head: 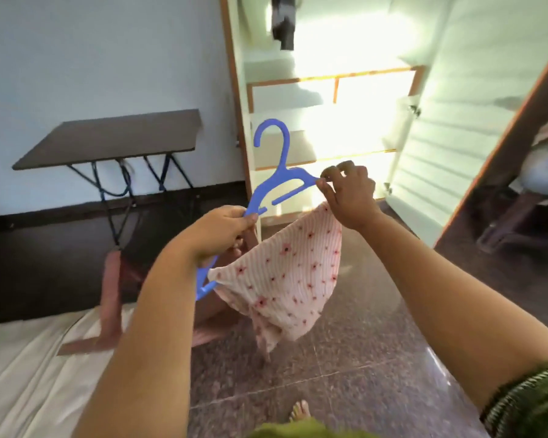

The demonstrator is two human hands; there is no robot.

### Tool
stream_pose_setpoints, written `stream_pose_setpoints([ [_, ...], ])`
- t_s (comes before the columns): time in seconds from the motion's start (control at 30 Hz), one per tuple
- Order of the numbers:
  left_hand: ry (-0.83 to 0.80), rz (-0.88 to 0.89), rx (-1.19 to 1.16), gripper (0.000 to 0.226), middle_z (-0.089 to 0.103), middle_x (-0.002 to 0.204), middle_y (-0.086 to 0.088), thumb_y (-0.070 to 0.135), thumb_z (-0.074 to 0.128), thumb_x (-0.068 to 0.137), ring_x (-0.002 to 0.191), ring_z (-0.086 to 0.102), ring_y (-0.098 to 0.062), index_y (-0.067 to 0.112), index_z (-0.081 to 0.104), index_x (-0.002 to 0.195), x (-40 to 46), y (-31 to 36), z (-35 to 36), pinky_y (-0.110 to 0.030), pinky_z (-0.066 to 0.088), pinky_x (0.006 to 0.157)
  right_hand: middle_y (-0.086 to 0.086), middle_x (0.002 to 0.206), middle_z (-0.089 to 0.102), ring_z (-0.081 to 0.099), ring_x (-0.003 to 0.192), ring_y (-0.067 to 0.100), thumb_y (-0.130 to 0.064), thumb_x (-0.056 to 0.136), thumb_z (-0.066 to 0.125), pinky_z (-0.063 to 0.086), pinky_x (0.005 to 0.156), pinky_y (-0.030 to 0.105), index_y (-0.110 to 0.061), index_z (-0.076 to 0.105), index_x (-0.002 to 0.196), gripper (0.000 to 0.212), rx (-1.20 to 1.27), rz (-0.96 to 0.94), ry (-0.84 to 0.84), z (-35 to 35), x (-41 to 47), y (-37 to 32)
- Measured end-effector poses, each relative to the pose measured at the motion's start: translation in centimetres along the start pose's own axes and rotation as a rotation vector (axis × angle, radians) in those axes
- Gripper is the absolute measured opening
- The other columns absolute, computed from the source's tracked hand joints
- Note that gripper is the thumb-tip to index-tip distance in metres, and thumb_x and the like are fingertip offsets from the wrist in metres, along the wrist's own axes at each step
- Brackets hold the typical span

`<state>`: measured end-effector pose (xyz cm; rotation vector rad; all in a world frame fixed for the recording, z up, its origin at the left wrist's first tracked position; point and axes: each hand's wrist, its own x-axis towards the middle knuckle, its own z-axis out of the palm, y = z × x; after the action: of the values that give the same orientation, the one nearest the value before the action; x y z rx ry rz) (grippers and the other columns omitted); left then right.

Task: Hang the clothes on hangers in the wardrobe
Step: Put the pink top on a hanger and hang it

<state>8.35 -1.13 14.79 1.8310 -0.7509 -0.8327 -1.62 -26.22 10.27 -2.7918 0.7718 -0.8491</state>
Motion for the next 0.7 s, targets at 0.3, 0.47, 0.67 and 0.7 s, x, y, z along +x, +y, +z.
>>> stream_pose_setpoints([
  [0.3, 0.038, 0.016, -0.42, 0.026, 0.038, 0.05, 0.006, 0.011, 0.042, 0.101, 0.043, 0.03, -0.006, 0.015, 0.047, 0.076, 22.7, 10.8, 3.7, -0.018, 0.026, 0.045, -0.001, 0.078, 0.056, 0.05, 0.07, 0.015, -0.024, 0.086, 0.067, 0.041, 0.067, 0.029, -0.02, 0.054, 0.089, 0.014, 0.698, 0.261, -0.026, 1.0, 17.8, 6.0],
  [0.47, 0.17, 0.031, -0.328, 0.025, 0.054, 0.067, 0.0, 0.023, 0.047, 0.101, 0.055, 0.038, -0.011, 0.015, 0.055, 0.078, 36.4, 18.6, 1.5, -0.024, 0.029, 0.052, -0.004, 0.069, 0.055, 0.051, 0.066, 0.014, -0.019, 0.06, 0.06, 0.043, 0.062, 0.028, -0.02, 0.054, 0.08, 0.02, 0.993, 0.161, -0.368, 0.0, 28.7, 7.4],
  [0.67, 0.228, 0.096, -0.571, 0.034, 0.049, 0.064, -0.007, 0.018, 0.044, 0.101, 0.043, 0.043, -0.013, 0.007, 0.054, 0.07, 52.6, 28.7, 0.1, -0.021, 0.037, 0.042, -0.016, 0.13, 0.046, 0.047, 0.112, -0.011, -0.058, 0.052, 0.081, 0.043, 0.09, 0.013, -0.044, 0.032, 0.133, 0.095, 0.962, 0.002, -0.291, 2.5, 39.9, 12.8],
  [0.7, 0.201, 0.115, -0.651, 0.035, 0.049, 0.065, -0.009, 0.018, 0.043, 0.101, 0.038, 0.042, -0.013, 0.004, 0.055, 0.071, 55.0, 30.4, -0.1, -0.02, 0.036, 0.039, -0.021, 0.132, 0.041, 0.046, 0.111, -0.014, -0.059, 0.052, 0.081, 0.042, 0.089, 0.01, -0.045, 0.025, 0.136, 0.102, 0.917, -0.024, -0.253, 3.3, 41.7, 13.1],
])
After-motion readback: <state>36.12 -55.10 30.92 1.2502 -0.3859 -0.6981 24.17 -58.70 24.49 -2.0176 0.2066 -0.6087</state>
